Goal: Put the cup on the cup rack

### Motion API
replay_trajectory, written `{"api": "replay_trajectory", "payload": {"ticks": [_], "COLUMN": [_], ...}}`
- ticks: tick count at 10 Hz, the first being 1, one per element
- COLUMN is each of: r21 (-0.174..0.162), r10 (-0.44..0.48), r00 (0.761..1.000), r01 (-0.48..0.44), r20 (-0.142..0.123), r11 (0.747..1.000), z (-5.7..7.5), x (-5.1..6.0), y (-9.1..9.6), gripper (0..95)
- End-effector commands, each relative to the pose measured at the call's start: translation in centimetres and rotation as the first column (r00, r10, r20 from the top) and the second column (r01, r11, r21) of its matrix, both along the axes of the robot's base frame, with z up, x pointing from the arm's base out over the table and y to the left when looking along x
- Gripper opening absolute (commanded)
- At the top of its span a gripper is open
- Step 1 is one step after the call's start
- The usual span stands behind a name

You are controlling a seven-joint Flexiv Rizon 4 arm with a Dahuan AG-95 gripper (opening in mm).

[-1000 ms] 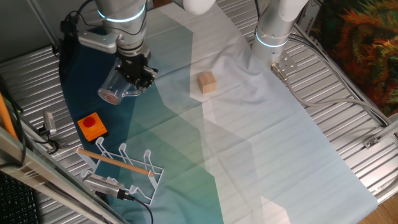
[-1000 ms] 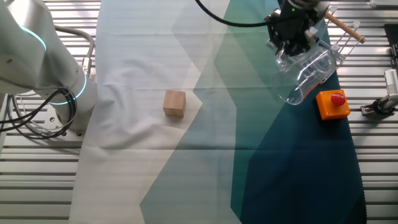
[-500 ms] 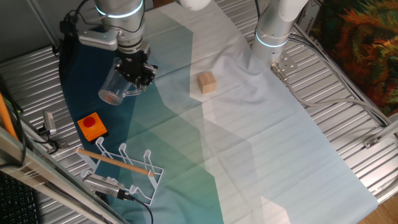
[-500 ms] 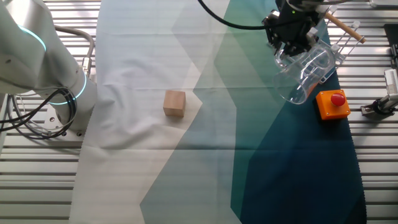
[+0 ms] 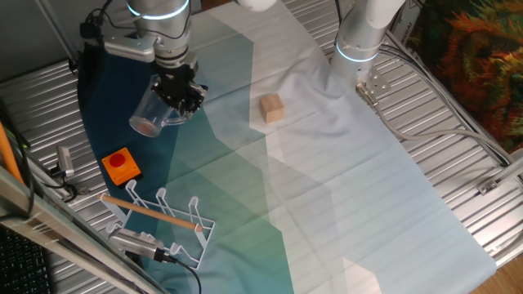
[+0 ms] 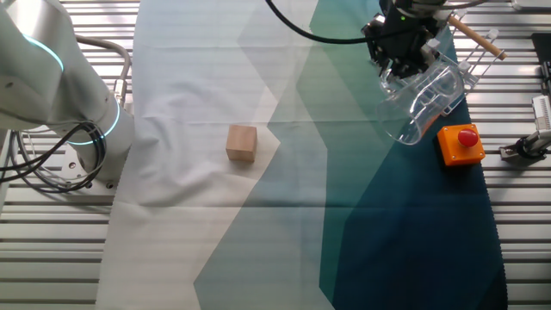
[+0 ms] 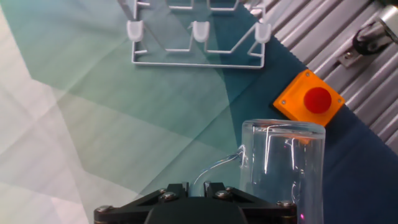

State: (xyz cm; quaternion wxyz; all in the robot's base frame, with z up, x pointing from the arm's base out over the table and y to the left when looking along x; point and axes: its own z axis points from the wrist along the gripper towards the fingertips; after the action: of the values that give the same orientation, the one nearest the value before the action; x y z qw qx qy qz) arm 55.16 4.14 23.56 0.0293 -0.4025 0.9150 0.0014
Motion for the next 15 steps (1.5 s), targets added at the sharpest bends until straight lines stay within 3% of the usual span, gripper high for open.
{"api": "replay_trajectory", "payload": {"ticks": [1, 5, 6, 8, 15], "r21": [0.003, 0.021, 0.026, 0.024, 0.036], "r10": [0.119, 0.123, 0.151, 0.167, 0.171], "r00": [0.993, 0.99, 0.984, 0.979, 0.977], "r01": [-0.119, -0.124, -0.154, -0.171, -0.177], "r20": [-0.009, 0.064, 0.094, 0.118, 0.125], "r11": [0.993, 0.992, 0.988, 0.985, 0.984], "z": [0.02, 0.02, 0.02, 0.02, 0.02], "x": [0.09, 0.09, 0.09, 0.09, 0.09], "y": [-0.01, -0.01, -0.01, -0.01, -0.01], "gripper": [0.0, 0.0, 0.0, 0.0, 0.0]}}
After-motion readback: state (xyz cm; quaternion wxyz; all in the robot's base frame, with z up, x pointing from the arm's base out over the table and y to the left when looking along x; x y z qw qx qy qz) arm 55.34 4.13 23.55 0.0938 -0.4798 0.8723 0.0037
